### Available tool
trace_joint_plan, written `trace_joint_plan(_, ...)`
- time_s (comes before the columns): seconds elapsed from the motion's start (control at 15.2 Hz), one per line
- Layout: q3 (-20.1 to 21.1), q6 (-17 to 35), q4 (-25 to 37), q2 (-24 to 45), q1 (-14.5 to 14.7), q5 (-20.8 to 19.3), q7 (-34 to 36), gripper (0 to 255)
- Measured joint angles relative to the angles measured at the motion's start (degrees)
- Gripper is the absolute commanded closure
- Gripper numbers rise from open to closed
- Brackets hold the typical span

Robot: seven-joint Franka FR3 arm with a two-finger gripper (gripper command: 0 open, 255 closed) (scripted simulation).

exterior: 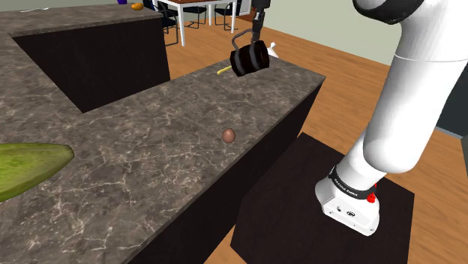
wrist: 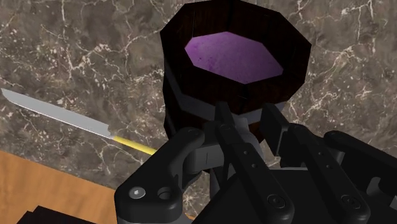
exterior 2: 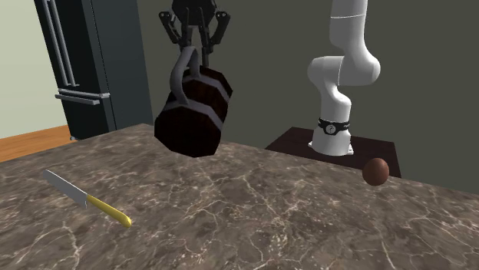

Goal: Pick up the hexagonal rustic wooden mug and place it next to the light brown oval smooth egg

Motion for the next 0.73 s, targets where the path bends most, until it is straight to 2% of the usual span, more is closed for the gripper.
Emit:
trace_joint_plan(0.2, 1.2, 0.9, -5.4, -4.8, 3.2, -1.9, 4.2, 255)
trace_joint_plan(0.73, 5.5, 0.6, -13.0, -12.7, 9.6, -4.7, 15.1, 255)
